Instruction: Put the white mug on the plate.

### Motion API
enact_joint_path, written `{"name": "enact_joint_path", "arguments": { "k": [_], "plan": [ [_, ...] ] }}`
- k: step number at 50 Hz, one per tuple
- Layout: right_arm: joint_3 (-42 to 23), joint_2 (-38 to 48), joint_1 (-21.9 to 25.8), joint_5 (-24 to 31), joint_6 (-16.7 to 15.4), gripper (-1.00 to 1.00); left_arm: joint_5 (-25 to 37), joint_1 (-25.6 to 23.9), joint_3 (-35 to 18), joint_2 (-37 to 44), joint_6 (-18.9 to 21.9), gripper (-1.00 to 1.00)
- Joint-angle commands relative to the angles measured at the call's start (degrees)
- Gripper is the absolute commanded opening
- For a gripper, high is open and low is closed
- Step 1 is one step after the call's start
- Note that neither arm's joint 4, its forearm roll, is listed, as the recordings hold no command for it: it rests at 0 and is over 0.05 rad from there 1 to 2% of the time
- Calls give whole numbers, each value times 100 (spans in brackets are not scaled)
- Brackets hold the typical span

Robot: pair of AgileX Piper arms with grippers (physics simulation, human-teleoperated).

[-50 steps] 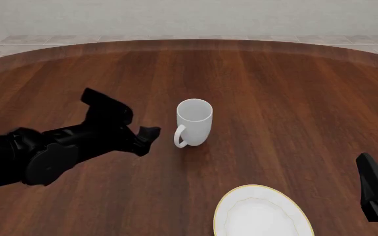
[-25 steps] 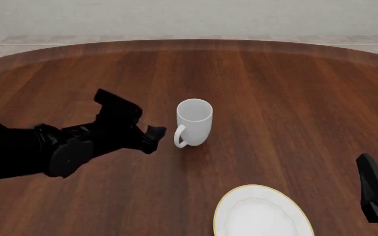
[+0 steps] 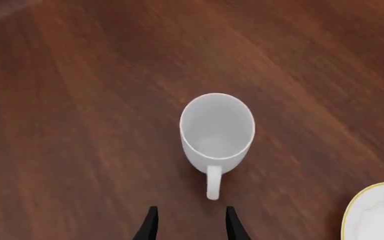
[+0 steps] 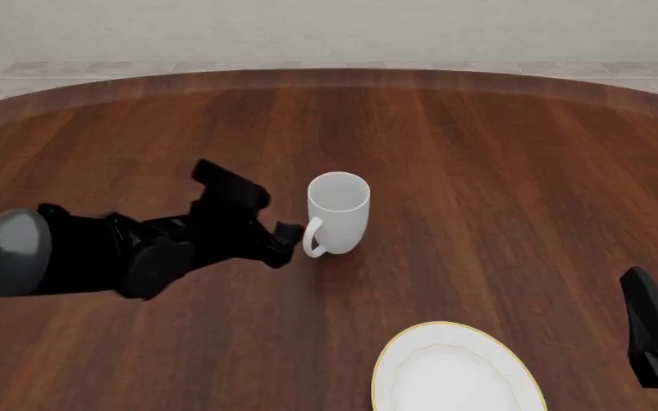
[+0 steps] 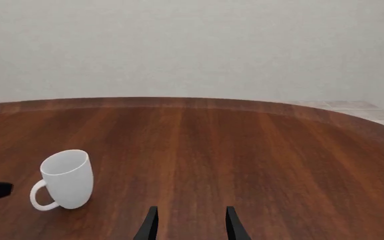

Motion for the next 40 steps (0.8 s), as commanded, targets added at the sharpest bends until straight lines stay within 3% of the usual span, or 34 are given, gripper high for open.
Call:
{"name": "enact_joint_path", "arguments": {
  "k": [1,40],
  "plan": [
    [-2,-17,14,12,5,100,-53,-107,-164,344,-41,100],
    [0,-143,31,86,30,100,107,-215,-665,1018,-231,100]
  ]
}}
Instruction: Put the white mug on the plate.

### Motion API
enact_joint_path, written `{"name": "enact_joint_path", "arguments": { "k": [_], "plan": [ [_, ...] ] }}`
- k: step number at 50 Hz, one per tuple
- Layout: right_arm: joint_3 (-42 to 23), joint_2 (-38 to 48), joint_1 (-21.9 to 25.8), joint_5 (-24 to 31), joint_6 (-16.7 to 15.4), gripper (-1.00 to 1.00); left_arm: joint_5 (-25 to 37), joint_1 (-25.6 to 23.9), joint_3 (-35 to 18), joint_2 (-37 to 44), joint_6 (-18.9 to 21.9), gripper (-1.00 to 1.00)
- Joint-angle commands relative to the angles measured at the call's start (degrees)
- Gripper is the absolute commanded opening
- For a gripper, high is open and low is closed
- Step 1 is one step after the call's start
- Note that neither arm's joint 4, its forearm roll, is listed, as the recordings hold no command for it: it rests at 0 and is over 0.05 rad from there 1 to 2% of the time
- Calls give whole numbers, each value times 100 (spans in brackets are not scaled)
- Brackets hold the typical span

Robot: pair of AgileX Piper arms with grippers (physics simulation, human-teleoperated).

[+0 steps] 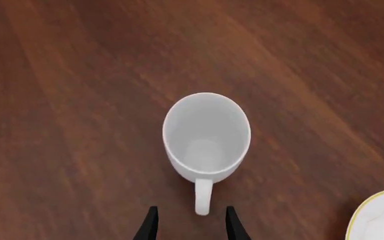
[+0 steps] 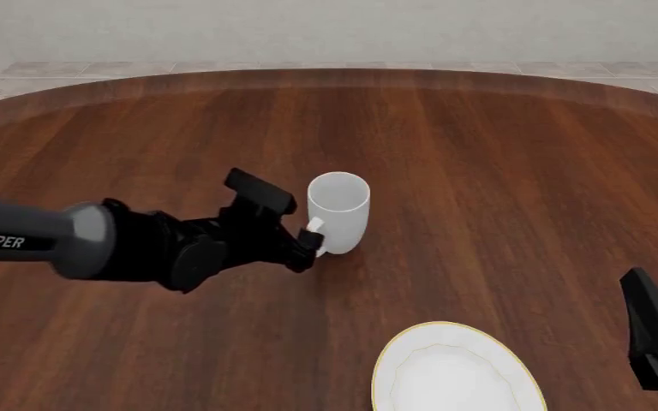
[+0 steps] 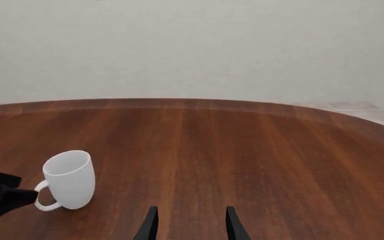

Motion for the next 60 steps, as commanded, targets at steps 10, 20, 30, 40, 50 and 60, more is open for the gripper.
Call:
{"name": "enact_joint_path", "arguments": {
  "k": [10,20,30,40,50,60],
  "plan": [
    [-2,-33,9,-8,13,100,67,-51,-171,258,-102,100],
    [-4,-34,9,-28,20,100,44,-83,-216,351,-28,100],
    [-6,-33,15,-33,22,100,184,-174,-381,497,-156,100],
    [-8,-24,-3,-43,18,100,432,-292,-624,688,-443,100],
    [-6,-16,-13,-48,23,100,555,-413,-751,797,-675,100],
    [-4,-22,-21,-45,31,100,536,-430,-729,771,-710,100]
  ]
}}
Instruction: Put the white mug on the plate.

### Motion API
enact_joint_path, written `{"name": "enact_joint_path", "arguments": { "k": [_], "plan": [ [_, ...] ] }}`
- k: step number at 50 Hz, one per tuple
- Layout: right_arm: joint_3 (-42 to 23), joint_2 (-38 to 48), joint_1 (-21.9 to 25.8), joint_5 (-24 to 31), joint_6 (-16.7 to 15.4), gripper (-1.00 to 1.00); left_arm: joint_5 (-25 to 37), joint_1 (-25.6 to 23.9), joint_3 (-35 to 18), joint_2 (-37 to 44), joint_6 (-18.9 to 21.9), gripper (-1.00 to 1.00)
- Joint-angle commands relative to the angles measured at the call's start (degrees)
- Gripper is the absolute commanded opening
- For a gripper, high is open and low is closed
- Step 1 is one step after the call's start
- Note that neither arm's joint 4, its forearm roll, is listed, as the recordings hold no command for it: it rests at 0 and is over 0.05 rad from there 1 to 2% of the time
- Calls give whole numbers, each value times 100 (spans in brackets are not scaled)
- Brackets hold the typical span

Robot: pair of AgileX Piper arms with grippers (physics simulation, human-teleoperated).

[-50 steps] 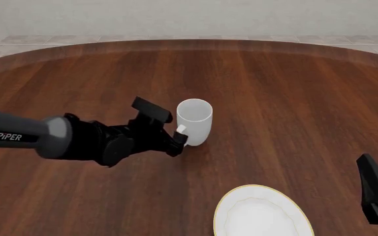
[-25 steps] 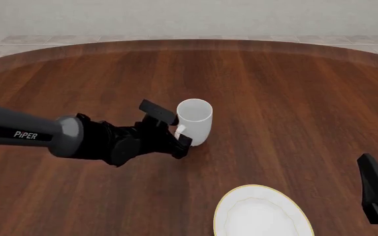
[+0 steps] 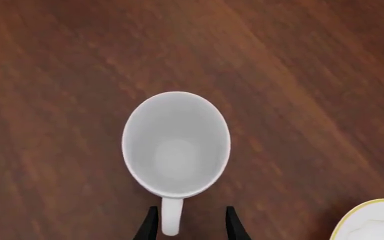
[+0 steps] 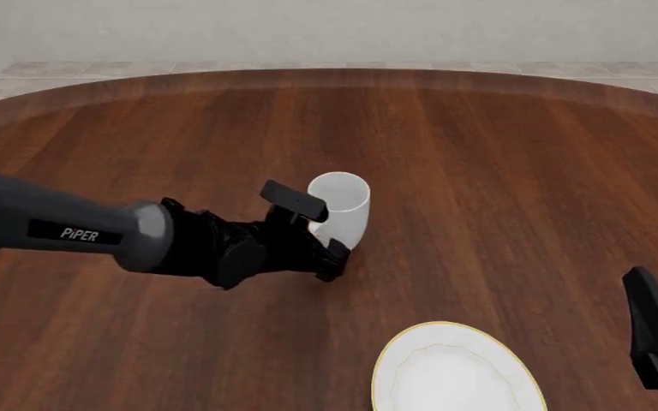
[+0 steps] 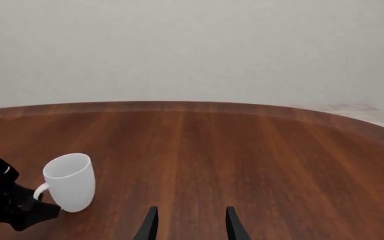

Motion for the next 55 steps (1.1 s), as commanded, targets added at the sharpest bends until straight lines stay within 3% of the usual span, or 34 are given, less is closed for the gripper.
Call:
{"name": "enact_joint_path", "arguments": {
  "k": [1,4,5,30,55],
  "plan": [
    [1,-14,-7,7,8,100,-6,-35,12,13,-118,100],
    [2,-19,-5,11,9,100,-32,24,43,-35,-106,100],
    [3,-20,-5,14,10,100,-55,50,56,-44,-95,-100],
    [1,-19,9,26,23,100,-249,196,371,-455,253,-100],
    [2,4,1,27,22,100,178,-118,1030,-1867,379,-100]
  ]
}}
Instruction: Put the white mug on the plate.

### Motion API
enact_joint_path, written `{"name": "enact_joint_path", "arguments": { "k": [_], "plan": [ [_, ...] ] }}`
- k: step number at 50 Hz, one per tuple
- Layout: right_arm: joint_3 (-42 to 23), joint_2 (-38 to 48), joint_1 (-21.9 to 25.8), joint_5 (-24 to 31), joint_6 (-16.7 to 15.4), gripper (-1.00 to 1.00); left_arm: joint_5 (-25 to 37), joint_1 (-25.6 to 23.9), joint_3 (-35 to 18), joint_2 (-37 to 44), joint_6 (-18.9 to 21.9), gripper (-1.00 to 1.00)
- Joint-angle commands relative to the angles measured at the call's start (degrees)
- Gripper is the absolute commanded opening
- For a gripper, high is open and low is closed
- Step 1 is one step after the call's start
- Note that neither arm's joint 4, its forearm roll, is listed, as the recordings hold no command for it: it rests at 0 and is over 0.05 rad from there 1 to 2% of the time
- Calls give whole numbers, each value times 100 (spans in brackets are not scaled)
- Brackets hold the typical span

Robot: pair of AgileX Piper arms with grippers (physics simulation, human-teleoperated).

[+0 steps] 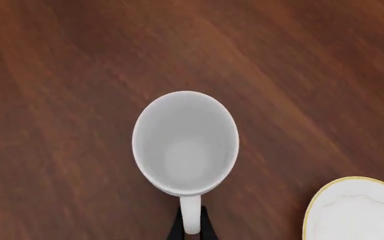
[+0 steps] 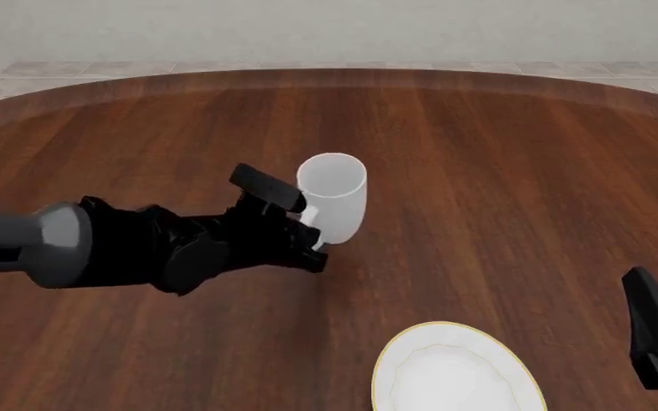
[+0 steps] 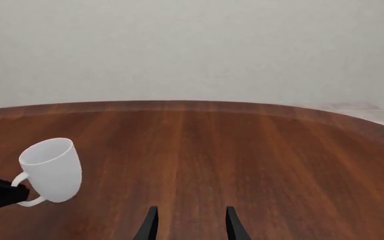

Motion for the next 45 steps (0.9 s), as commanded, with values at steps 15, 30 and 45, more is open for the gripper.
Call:
{"name": "enact_joint_path", "arguments": {
  "k": [15,30,45],
  "plan": [
    [1,3,-9,12,7,100,406,-349,762,-1364,29,-100],
    [1,46,-15,-2,-3,100,704,-588,1130,-2077,19,-100],
    [0,187,-25,-123,-31,100,1008,-928,1382,-2664,-62,-100]
  ]
}}
